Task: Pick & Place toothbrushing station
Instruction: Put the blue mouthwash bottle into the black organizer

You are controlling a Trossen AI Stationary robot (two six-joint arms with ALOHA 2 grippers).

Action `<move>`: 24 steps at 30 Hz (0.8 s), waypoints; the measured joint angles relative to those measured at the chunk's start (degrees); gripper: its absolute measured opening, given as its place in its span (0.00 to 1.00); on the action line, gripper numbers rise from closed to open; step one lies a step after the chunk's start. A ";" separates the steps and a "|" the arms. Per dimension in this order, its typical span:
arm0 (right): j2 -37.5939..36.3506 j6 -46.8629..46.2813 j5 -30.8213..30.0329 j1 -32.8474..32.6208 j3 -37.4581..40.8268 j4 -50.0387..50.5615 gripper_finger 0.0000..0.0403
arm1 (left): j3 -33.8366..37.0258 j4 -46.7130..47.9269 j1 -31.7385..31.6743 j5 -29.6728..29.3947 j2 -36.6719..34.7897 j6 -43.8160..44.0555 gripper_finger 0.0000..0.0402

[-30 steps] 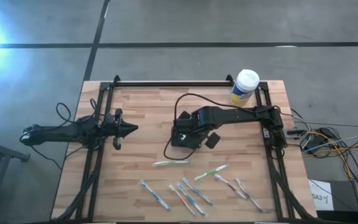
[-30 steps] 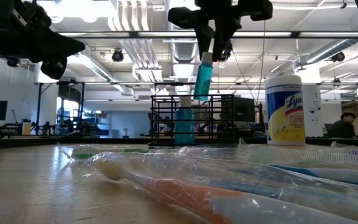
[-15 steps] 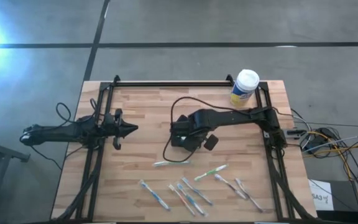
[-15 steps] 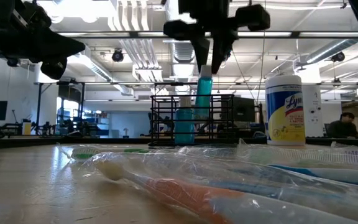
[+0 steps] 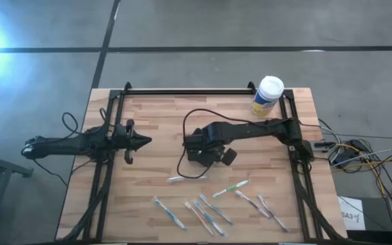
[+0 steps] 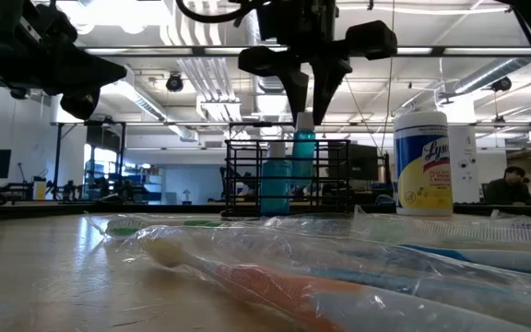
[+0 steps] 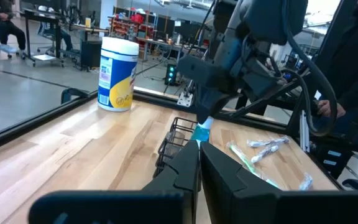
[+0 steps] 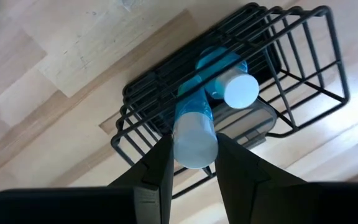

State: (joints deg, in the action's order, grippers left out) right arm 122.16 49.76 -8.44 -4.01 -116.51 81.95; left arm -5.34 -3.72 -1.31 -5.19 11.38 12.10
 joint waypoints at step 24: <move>-0.29 1.71 2.77 1.12 6.08 -5.51 0.22 | 0.00 -0.07 -0.01 -0.07 0.04 -0.11 0.05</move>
State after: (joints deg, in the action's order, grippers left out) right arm 121.86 51.47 -5.67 -2.90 -110.43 76.45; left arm -5.34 -3.79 -1.32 -5.26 11.42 11.99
